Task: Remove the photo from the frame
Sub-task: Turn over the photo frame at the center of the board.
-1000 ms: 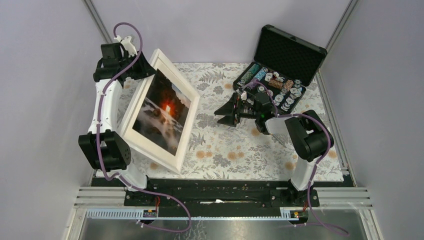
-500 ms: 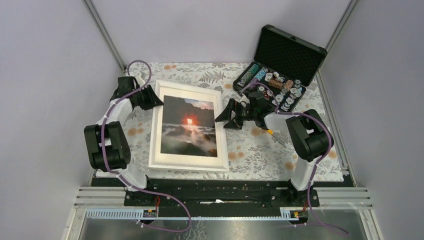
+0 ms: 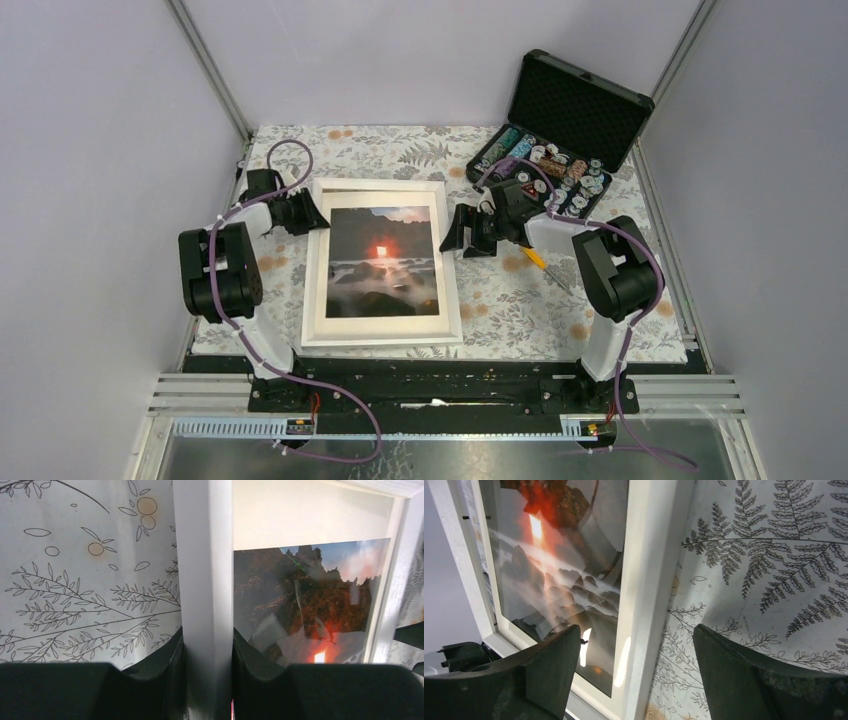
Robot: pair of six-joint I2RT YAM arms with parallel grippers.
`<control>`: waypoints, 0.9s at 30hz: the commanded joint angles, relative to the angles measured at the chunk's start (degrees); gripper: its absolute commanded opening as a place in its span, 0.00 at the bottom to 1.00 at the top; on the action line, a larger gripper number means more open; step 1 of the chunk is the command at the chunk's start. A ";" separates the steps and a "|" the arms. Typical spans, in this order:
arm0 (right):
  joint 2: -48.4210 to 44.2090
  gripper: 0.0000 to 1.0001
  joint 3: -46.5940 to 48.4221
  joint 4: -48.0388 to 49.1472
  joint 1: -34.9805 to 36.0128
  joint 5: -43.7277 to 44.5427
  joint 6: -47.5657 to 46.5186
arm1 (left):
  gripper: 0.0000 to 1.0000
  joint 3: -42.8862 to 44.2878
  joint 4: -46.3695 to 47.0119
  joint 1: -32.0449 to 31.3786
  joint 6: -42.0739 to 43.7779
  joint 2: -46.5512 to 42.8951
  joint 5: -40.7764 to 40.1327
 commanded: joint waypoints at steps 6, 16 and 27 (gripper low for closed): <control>2.34 0.86 5.67 -6.64 1.03 0.97 -3.91 | 0.31 2.26 2.19 0.06 6.63 0.52 -3.35; 5.30 0.77 7.02 -7.21 1.33 -0.12 -3.79 | 0.55 2.89 0.81 0.00 6.73 0.92 -4.52; 3.75 0.77 4.65 -7.33 1.34 1.64 -4.89 | 0.60 -0.31 -6.58 0.14 11.44 -5.27 -9.65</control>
